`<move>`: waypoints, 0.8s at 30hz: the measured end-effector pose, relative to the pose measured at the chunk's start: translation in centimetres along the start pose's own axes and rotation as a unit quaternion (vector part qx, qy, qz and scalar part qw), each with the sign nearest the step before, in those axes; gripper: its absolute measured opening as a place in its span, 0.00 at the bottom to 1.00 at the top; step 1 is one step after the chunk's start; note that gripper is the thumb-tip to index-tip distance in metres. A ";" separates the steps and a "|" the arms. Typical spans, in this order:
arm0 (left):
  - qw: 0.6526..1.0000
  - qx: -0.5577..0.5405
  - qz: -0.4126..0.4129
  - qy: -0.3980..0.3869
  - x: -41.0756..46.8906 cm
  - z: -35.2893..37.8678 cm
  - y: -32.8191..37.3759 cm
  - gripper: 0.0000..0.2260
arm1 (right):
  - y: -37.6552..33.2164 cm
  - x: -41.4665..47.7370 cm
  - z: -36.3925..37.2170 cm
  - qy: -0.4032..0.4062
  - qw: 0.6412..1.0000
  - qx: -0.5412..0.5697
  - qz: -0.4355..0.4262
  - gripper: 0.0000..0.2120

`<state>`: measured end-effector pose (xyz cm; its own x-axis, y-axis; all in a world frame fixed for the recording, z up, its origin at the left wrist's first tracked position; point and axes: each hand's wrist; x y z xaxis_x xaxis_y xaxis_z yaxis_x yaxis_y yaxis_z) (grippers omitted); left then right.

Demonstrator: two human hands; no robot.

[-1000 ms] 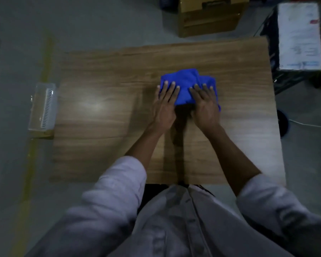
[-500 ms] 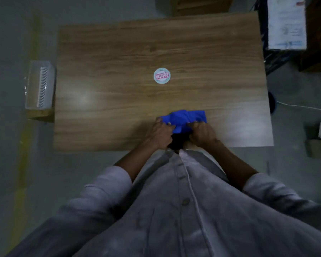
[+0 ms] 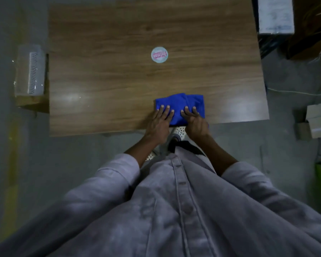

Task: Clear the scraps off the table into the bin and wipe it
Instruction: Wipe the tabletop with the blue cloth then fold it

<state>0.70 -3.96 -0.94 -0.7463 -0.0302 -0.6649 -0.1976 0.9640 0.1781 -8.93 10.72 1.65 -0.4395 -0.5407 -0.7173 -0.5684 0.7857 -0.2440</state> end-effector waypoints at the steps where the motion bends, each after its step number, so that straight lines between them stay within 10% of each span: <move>1: 1.000 0.008 0.012 -0.016 -1.1 0.3 0.6 0.29 | 0.1 -1.4 0.8 -0.004 1.000 0.022 -0.004 0.31; 8: 0.989 -0.107 0.091 -0.039 -5.2 -2.9 0.2 0.20 | 0.1 -6.6 -0.2 0.037 0.991 0.130 0.017 0.34; 15: 0.974 -0.129 0.043 0.180 -2.5 -9.6 0.1 0.34 | -0.1 -5.2 -8.1 0.281 0.951 0.109 -0.063 0.31; 24: 0.996 0.072 0.038 -0.024 -3.8 0.1 -2.0 0.26 | -0.1 -3.7 1.5 0.043 0.992 0.087 -0.085 0.28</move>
<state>3.98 -5.75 1.17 -0.7236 0.0539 -0.6881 -0.0457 0.9910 0.1257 -6.22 13.09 3.37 -0.4095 -0.6872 -0.6001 -0.5137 0.7173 -0.4708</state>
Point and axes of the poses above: each hand's wrist, its own x-axis towards the middle knuckle, its own z-axis out of the palm, y = z × x, and after that the axes turned 14 degrees about -y, right-handed
